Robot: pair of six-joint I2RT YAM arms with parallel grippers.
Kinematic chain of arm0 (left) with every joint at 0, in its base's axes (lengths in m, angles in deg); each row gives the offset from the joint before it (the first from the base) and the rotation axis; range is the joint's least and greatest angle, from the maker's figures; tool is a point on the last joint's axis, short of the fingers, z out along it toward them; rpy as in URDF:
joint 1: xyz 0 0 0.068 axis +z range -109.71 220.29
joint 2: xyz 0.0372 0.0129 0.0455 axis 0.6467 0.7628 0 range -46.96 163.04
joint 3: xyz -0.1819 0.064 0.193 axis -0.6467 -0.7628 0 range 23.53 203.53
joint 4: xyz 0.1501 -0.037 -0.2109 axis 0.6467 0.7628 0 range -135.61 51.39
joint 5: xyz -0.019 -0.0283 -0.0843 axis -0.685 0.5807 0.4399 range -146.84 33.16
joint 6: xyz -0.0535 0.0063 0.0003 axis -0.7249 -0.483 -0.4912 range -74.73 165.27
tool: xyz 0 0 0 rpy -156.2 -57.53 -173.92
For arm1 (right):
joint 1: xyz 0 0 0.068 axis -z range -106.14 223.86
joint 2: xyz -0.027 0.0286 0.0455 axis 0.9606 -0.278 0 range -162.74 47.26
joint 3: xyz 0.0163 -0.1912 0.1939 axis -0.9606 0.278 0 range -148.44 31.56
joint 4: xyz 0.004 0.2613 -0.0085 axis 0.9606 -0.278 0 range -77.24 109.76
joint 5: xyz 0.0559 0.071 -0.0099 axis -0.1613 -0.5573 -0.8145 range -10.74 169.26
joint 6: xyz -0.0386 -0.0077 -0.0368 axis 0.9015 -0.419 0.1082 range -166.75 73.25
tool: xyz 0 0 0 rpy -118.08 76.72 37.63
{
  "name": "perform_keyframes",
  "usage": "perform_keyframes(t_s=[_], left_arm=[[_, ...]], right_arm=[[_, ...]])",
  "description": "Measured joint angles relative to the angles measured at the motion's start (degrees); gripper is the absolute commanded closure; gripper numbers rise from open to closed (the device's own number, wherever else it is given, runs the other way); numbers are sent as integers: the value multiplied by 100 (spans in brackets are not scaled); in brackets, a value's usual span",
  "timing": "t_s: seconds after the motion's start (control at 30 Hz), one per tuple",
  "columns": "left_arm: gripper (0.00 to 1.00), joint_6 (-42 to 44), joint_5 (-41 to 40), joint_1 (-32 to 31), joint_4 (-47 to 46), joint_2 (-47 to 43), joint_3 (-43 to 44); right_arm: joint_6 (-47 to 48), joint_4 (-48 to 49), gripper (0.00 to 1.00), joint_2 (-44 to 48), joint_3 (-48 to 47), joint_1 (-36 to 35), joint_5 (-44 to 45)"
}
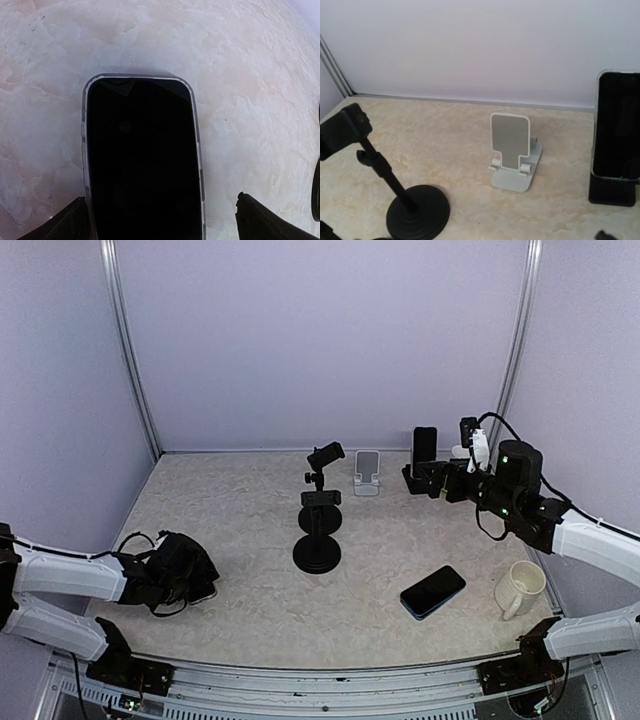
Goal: Place the phone on the phone stand
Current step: Move the phone to the center of the board.
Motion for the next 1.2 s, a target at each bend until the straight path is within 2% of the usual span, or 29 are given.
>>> perform_keyframes(t_s=[0.37, 0.5, 0.7, 0.77, 0.9, 1.03, 1.2], left_arm=[[1, -90, -94, -686, 79, 1051, 817], [1, 39, -13, -713, 396, 763, 831], [1, 522, -66, -654, 531, -415, 835], [1, 682, -63, -496, 525, -664, 833], [1, 1069, 42, 258, 367, -839, 798], [1, 1475, 295, 881, 166, -769, 767], [1, 2011, 706, 1346, -247, -413, 789]], right_arm=[[28, -24, 0, -31, -94, -37, -7], [57, -33, 0, -42, -122, -37, -39], [59, -35, 0, -72, -136, -37, -94], [59, -35, 0, -72, -140, -37, -107], [57, -35, 0, -72, -153, -57, -129], [59, -35, 0, -72, -153, -85, -142], [57, -35, 0, -63, -153, -98, -173]])
